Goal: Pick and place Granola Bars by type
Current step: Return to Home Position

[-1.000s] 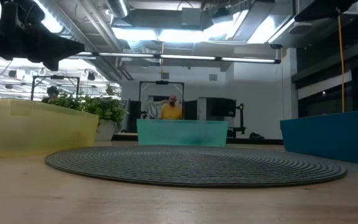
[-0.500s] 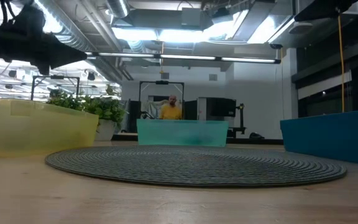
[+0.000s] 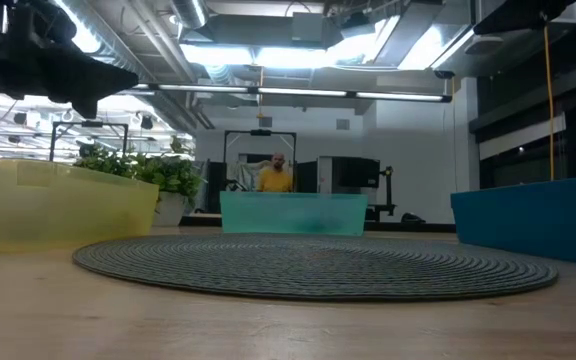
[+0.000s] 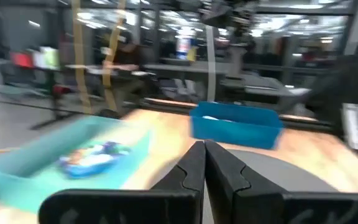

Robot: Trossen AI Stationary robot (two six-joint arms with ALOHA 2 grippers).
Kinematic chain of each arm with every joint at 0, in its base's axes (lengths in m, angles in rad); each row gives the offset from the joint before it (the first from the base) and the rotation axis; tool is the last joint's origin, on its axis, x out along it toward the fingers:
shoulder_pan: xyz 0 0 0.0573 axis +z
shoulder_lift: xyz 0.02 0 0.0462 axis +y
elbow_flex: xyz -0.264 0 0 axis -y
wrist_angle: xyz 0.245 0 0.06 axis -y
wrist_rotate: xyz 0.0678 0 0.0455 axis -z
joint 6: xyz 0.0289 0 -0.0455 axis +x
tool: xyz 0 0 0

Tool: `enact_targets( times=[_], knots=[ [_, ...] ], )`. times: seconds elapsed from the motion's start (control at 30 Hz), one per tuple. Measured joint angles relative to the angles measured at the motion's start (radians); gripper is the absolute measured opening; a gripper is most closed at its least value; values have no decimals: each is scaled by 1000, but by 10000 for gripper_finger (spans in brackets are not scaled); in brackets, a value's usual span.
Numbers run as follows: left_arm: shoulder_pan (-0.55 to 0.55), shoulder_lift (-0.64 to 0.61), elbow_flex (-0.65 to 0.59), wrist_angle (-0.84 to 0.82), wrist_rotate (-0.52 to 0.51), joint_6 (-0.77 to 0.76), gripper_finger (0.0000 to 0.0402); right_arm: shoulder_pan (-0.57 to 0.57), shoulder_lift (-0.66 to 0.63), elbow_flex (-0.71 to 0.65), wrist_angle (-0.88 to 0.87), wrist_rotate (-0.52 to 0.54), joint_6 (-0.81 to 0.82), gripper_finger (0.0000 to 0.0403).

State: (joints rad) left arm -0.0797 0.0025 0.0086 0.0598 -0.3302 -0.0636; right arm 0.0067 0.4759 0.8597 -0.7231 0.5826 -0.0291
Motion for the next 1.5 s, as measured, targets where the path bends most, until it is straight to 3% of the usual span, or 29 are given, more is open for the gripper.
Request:
enact_targets(
  times=[0.17, 0.4, 0.57, 0.67, 0.93, 1.07, 1.2, 1.33, 1.43, 1.5],
  knots=[
    [4, 0, 0, -13, 125, -10, 4, 0, 0, 0, 0, 0, 5, 7],
    [4, 0, 0, -15, 121, 67, 4, 0, 0, -1, 0, 0, 51, 14],
    [4, 0, 0, -14, 117, 62, 4, 0, -1, -78, 61, -35, 131, 6],
    [4, 0, 0, -13, 116, 61, 3, 0, -16, -186, 191, -98, 159, 7],
    [4, 0, 0, -12, 116, 59, 5, 0, -85, -564, 827, -272, 160, 7],
    [4, 0, 0, -12, 116, 59, 5, 0, -167, -692, 984, -395, 191, 4],
    [4, 0, 0, -12, 116, 59, 2, 0, -311, -741, 936, -472, 211, 6],
    [4, 0, 0, -12, 115, 59, 4, 0, -478, -728, 697, -472, 208, 4],
    [4, 0, 0, -10, 115, 59, 6, 0, -469, -686, 497, -473, 179, 4],
    [4, 2, 0, -12, 113, 59, 5, -2, -461, -700, 510, -445, 163, 7]
  ],
)
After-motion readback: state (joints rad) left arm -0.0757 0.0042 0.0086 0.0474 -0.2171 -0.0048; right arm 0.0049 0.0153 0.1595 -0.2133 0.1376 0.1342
